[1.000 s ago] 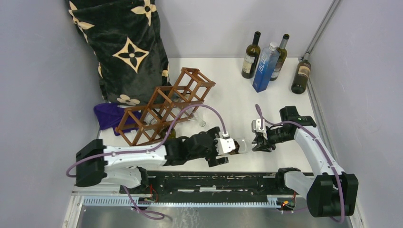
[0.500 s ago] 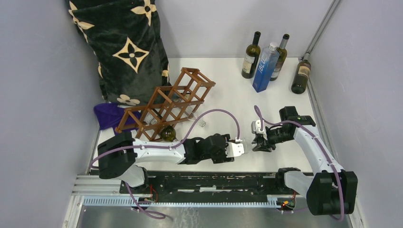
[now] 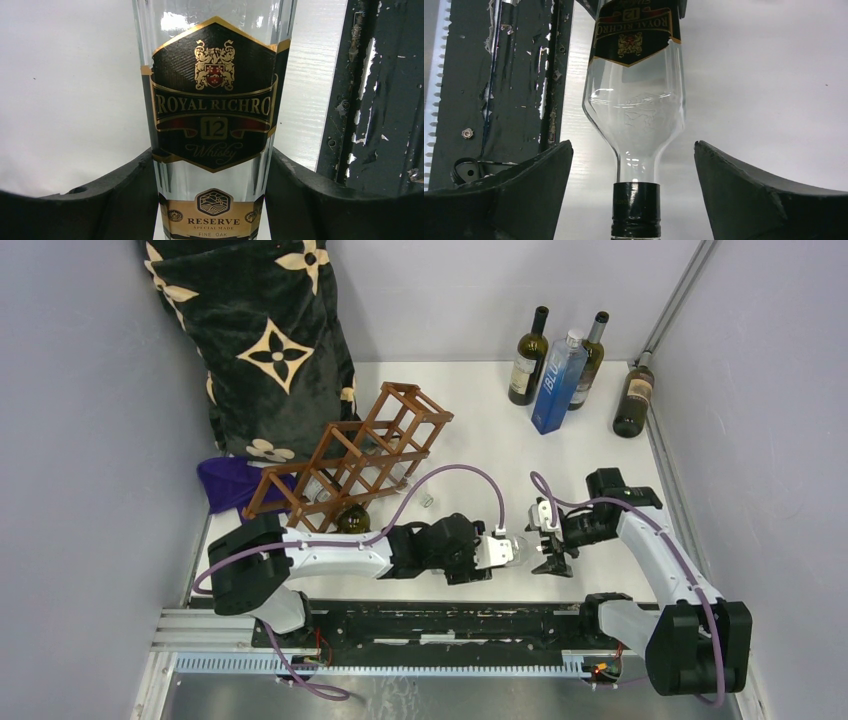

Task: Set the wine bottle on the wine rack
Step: Pick up the wine bottle from the center of the board, then place the wine bottle in the wine rack.

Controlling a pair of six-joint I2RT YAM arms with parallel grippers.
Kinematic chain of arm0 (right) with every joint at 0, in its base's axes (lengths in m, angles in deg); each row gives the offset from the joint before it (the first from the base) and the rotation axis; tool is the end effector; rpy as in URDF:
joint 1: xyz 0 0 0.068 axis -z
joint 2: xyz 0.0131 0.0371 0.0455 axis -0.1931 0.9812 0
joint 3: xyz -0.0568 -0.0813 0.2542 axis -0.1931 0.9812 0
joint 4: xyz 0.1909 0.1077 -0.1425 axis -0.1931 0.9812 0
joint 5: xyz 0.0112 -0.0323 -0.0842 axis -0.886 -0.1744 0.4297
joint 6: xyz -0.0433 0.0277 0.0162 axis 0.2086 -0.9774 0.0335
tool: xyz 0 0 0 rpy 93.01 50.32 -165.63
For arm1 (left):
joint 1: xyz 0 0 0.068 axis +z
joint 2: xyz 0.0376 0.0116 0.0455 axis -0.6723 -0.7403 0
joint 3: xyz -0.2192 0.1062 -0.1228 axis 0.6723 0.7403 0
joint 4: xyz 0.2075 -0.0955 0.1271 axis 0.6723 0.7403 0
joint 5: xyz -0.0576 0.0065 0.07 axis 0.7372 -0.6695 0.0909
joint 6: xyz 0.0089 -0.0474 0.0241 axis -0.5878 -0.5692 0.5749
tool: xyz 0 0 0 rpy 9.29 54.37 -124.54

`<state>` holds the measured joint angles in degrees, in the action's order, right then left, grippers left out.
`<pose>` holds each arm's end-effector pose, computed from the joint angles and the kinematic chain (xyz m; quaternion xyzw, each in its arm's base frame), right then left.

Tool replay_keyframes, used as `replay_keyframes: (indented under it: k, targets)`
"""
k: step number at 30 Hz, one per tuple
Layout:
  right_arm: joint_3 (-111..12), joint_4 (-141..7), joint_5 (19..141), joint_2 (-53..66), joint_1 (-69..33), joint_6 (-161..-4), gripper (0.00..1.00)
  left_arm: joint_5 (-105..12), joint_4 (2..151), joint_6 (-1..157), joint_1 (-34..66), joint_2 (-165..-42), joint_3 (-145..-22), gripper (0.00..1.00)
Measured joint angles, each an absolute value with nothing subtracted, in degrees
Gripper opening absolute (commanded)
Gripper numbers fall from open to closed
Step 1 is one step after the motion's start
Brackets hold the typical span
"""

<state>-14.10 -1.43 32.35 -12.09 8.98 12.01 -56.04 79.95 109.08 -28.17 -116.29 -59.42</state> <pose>0.1489 0.0350 0.2170 -0.6318 0.6194 0.3301 0.3289 0.1083 -0.3020 0.1917 0.6400 0.6498 -0.1675 0.3742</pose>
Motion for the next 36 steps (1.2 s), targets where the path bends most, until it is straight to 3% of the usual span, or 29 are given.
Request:
replay_keyframes:
  k: [7,13,16,20,26,27,29,33,36]
  targets:
    - [-10.71,-7.07,31.3,-13.66,6.27,8.42,0.98,-53.7,80.09,109.06,-27.4,-116.31,-59.42,0.02]
    - [-4.92,-21.03,32.98,-17.86,-0.44,-4.76,0.98,-52.09,80.33,109.04,-27.21,-116.33,-59.42,0.02]
    - [-3.71,-26.19,33.77,-18.49,-3.19,-9.44,0.93,-51.61,80.33,108.98,-27.16,-116.35,-59.42,0.02]
    - [-3.54,-29.38,34.29,-17.58,-4.31,-11.51,0.74,-51.58,80.3,108.67,-26.83,-116.35,-59.42,0.02]
    - [-3.45,-29.32,34.97,-16.96,-4.72,-8.93,0.17,-51.23,80.24,108.6,-26.24,-116.35,-59.42,0.03]
    - [-3.5,-28.86,35.12,-16.96,-4.72,-8.45,0.11,-51.17,80.15,108.6,-26.24,-116.35,-59.42,0.11]
    - [-3.69,-28.03,35.17,-16.96,-4.72,-7.77,0.04,-51.19,80.13,108.54,-26.24,-116.35,-59.42,0.41]
    - [-5.0,-25.78,35.27,-16.96,-4.72,-7.21,0.02,-51.63,79.63,107.38,-26.31,-116.35,-59.42,0.98]
    - [-6.27,-23.55,35.76,-17.01,-4.2,-7.66,0.0,-52.92,79.01,106.48,-26.29,-115.67,-59.44,1.0]
